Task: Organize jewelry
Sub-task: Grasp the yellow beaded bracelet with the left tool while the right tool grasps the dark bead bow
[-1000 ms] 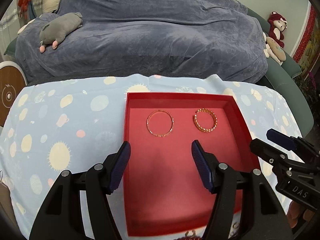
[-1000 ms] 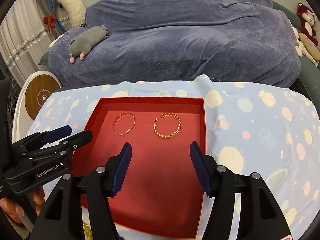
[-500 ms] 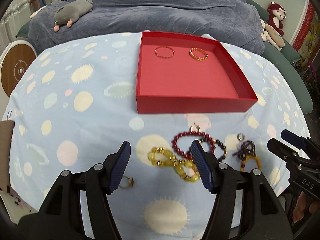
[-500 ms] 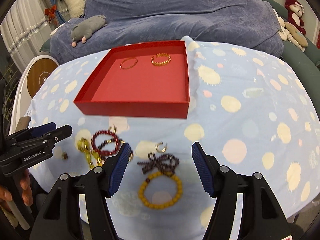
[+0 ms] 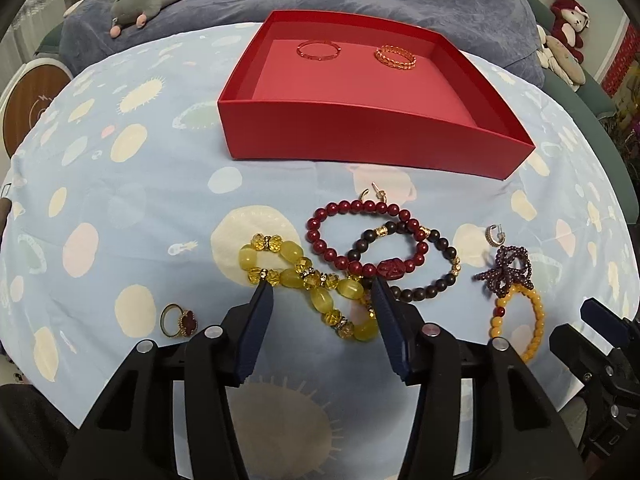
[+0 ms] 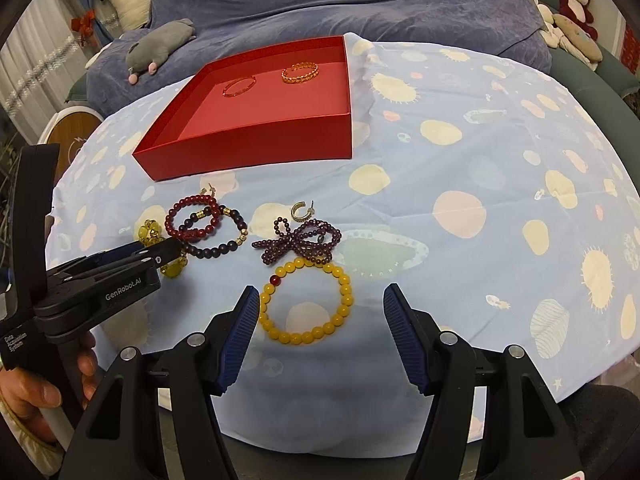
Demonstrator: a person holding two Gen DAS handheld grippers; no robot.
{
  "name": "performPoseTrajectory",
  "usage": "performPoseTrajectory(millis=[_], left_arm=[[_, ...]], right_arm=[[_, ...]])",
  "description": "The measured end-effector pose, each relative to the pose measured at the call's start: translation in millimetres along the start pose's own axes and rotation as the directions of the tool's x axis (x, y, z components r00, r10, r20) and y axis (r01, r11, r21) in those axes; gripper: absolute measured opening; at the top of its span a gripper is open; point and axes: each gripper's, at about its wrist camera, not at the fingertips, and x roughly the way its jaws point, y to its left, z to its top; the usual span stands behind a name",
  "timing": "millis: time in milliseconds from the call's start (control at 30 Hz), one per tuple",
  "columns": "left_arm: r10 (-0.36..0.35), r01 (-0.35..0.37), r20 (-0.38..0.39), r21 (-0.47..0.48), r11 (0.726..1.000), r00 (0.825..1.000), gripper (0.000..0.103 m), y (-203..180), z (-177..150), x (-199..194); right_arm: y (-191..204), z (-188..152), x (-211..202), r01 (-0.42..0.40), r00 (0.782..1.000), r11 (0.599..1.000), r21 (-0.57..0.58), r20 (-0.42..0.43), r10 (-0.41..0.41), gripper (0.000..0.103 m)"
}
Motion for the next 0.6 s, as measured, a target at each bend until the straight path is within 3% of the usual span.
performPoseTrajectory(millis=[133, 233, 600], left_arm=[[-0.039, 0.039, 0.000, 0.026, 0.999, 0.999, 0.015, -4.1, 0.6, -2.4], [-0.066, 0.066, 0.000, 0.015, 0.998, 0.998, 0.010, 0.6, -1.2, -4.2], [-0.093, 0.094, 0.023, -0.048, 0.994, 0.995, 0.009, 27.4, -6.9, -26.2]], right_arm=[[0.7, 0.8, 1.7, -0.006, 1.000, 1.000, 0.004, -0.002, 0.006, 0.062], [3.1, 1.7, 1.9, -0.009, 1.000, 1.000, 0.001, 0.000, 0.009, 0.062], [11.7, 4.4, 5.3, -0.031, 1.000, 0.999, -0.013, -0.003, 0.031, 0.062]])
